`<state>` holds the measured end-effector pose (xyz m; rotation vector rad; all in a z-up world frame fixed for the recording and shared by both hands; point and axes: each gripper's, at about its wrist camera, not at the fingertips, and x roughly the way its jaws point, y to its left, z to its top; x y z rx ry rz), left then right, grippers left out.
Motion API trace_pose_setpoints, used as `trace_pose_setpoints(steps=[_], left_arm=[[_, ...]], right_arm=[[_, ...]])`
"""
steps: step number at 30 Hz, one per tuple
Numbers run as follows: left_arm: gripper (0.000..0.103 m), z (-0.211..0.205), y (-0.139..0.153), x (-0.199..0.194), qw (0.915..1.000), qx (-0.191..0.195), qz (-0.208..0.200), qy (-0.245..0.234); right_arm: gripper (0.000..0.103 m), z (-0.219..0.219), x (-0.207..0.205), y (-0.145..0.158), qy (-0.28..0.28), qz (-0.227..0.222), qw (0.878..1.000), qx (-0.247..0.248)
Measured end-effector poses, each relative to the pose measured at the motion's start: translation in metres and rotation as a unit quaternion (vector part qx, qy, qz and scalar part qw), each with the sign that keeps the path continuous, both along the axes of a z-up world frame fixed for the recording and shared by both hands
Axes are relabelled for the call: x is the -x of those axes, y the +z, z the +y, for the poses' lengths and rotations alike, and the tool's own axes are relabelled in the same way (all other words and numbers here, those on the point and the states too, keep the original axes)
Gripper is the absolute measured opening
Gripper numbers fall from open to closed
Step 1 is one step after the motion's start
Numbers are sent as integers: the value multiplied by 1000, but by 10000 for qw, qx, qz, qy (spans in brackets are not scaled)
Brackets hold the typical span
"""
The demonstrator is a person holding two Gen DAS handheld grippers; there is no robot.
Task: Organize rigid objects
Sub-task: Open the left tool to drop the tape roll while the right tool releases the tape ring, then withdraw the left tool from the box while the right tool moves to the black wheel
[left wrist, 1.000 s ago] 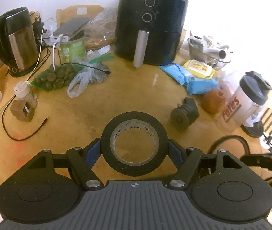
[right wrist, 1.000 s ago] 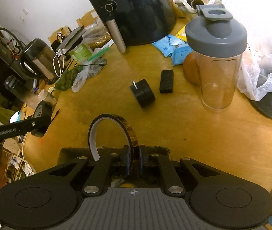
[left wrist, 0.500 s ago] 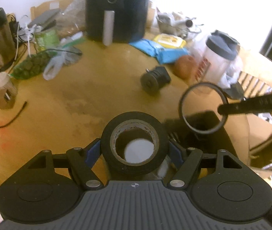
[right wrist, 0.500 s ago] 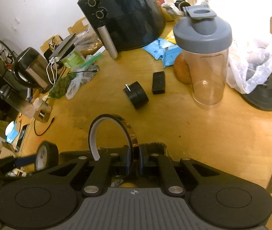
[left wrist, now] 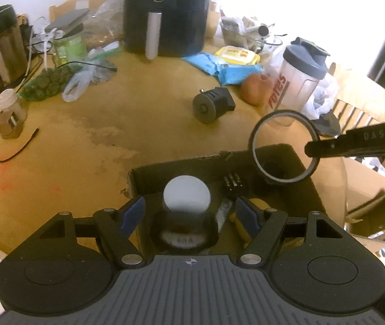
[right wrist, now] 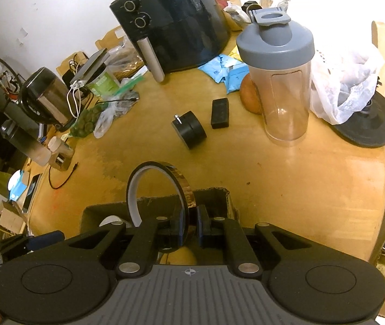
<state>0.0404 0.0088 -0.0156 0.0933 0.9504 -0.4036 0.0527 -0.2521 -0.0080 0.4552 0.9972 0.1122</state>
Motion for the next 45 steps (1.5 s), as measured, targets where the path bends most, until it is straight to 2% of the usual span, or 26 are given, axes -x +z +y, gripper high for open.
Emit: trace_pose_setpoints(steps=[13,16,18,19,20,21,24,27,37,41,45], left_arm=[[73,-2,4,28,9990,1,108,437],[73,1,7,33,9985,-10,73,542],[73,3,9,36,9980,-25,47,633],[73,5,10,38,9976,-30,30,687],[73,7,11,39,9973,-35,19,734],[73,8,12,40,9969,-41,8,784],[73,14,14,43,9956,-48,-10,938],[73,17,14,46,9943,-57,24,1063],[73,16,10,48,9942,-91,118,1066],[73,15,10,47,9948,-108,115,1007],[73,13,10,43,9953,-179,75,950]], right_arm=[[13,-5,16,-15,151,496,9977,-432],[13,-5,12,-18,141,601,9956,-709],[20,-3,6,-23,199,718,9917,-1053],[29,-1,4,-24,209,767,9907,-1106],[51,2,2,-24,254,792,9914,-1010],[67,8,1,-21,351,730,9934,-811],[88,21,3,-13,615,517,9960,-403],[95,29,4,-8,848,352,9957,-127],[103,53,15,0,1450,79,9857,858],[103,57,16,0,1507,46,9834,1008],[103,54,17,0,1512,7,9843,909]])
